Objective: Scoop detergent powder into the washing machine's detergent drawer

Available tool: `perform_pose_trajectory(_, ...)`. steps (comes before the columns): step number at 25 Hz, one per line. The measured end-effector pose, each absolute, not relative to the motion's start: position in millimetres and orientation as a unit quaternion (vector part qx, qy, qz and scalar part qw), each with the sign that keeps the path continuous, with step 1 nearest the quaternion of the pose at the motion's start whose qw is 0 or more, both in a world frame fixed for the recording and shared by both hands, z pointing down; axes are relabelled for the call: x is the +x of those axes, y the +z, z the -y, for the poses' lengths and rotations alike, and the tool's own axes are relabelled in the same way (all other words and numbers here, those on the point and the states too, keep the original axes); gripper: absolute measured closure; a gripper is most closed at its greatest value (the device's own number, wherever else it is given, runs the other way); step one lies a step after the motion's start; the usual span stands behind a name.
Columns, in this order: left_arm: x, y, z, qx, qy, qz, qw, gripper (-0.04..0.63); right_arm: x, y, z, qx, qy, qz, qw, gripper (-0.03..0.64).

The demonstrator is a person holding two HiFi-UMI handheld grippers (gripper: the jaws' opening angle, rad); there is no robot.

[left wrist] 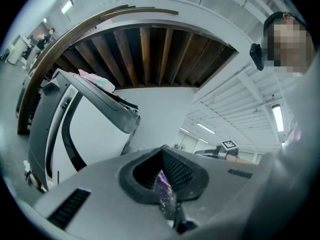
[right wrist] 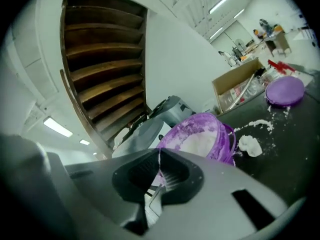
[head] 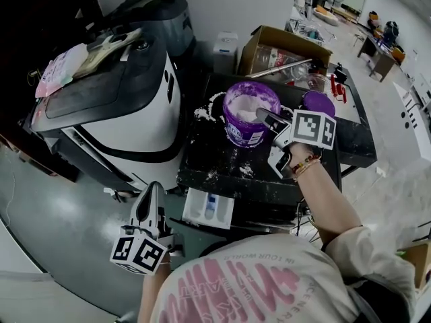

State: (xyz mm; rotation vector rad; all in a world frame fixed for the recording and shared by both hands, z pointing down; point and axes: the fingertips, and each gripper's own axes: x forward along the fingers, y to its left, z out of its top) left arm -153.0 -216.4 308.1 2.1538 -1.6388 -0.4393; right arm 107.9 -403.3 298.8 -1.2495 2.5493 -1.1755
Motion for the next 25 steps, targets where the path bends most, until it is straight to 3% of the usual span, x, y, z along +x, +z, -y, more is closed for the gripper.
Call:
perform_pose_trajectory(7,-120.8,309.5,230.1,0.777,-0.149,0.579,0.197,0.595,115.8,296.9,402.7,-0.402,-0.395,-0.821,0.091,0.614)
perform_pose_trajectory(25,-53.4,316.7,234.2,0.758,-0.115,0.617,0.180,0.595,122.5,294.8,397.6,-0.331,-0.370,-0.859,0.125,0.614)
